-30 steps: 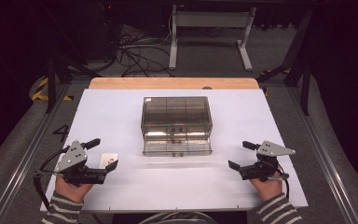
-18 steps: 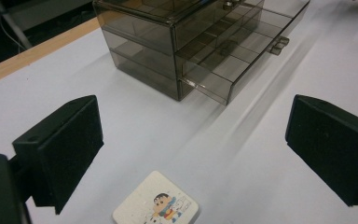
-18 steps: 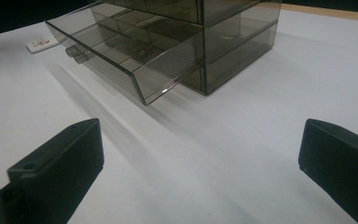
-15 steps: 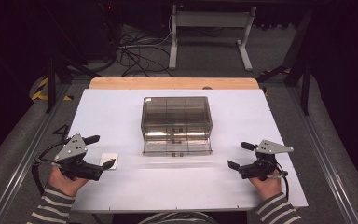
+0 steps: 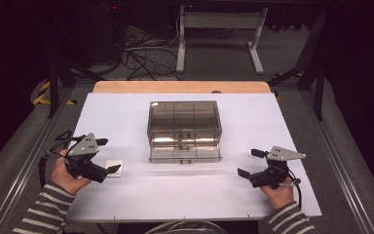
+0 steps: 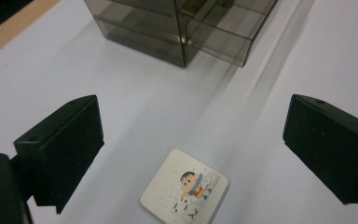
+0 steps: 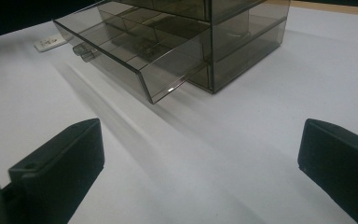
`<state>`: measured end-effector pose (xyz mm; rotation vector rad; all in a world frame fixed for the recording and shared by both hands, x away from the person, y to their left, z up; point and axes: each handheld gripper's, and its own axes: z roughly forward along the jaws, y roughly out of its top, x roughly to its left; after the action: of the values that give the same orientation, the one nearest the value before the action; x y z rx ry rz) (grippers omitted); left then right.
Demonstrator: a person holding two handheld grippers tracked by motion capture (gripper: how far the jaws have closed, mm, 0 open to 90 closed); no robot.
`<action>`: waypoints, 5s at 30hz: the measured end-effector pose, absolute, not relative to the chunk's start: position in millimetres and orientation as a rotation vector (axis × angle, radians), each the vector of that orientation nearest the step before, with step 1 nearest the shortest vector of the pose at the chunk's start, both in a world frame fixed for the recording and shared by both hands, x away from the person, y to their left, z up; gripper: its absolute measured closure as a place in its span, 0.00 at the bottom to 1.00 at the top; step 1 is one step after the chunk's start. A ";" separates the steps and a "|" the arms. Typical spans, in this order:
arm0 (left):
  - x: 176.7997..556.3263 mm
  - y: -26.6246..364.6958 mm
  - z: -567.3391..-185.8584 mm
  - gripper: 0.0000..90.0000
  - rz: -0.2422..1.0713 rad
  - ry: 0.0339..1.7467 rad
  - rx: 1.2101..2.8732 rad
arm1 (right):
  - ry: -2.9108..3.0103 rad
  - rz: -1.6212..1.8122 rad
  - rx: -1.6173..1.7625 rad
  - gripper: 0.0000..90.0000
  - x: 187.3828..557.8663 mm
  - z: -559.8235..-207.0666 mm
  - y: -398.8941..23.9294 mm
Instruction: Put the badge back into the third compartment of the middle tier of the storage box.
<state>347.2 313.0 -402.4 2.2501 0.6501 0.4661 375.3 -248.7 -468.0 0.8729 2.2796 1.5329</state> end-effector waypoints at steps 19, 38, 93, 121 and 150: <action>364.5 310.8 -414.1 0.11 0.391 0.604 2.424 | 2.291 1.526 0.862 0.01 375.0 -468.7 -246.9; 377.6 311.7 -429.3 0.15 0.290 0.547 2.540 | 2.303 1.512 0.840 0.01 373.9 -468.8 -244.2; 396.7 304.8 -448.7 0.37 0.123 0.483 2.777 | 2.333 1.514 0.824 0.02 374.0 -469.5 -242.9; 380.2 301.0 -413.1 0.37 0.267 0.461 2.543 | 2.339 1.501 0.820 0.02 374.1 -470.0 -241.3; 379.5 271.7 -379.9 0.37 0.277 0.363 2.381 | 2.361 1.481 0.800 0.02 373.0 -470.7 -238.3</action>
<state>379.5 271.7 -379.9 2.3807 0.3627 0.2768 373.0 -238.3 -470.7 0.8003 2.3613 1.4805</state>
